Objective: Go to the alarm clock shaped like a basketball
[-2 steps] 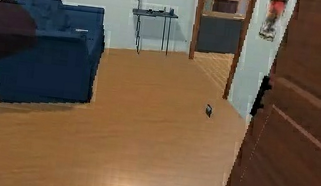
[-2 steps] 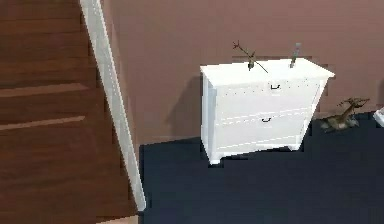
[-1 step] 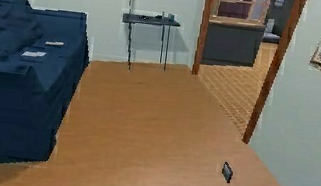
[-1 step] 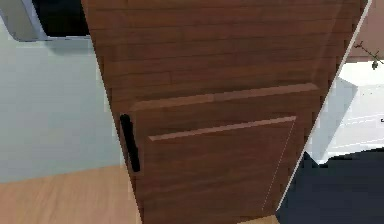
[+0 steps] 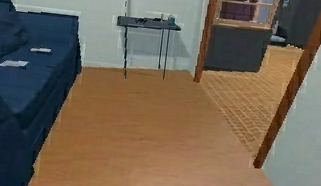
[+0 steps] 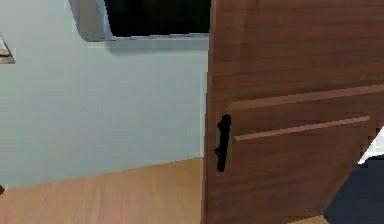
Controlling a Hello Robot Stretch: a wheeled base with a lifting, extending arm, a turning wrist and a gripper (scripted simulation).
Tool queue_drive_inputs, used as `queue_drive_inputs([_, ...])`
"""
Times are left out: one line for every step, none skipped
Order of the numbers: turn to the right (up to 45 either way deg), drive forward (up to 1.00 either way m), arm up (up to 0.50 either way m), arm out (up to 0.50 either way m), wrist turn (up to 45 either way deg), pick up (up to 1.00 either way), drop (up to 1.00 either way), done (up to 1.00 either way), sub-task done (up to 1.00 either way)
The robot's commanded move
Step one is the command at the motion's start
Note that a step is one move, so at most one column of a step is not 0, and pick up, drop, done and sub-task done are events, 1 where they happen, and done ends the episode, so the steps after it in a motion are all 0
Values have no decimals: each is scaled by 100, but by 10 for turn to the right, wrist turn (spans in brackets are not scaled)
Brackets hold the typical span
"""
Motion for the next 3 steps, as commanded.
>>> queue_drive_inputs([0, 100, 0, 0, 0, 0, 0, 0, 0])
queue_drive_inputs([120, 0, 0, 0, 0, 0, 0, 0, 0])
queue_drive_inputs([0, 20, 0, 0, 0, 0, 0, 0, 0])
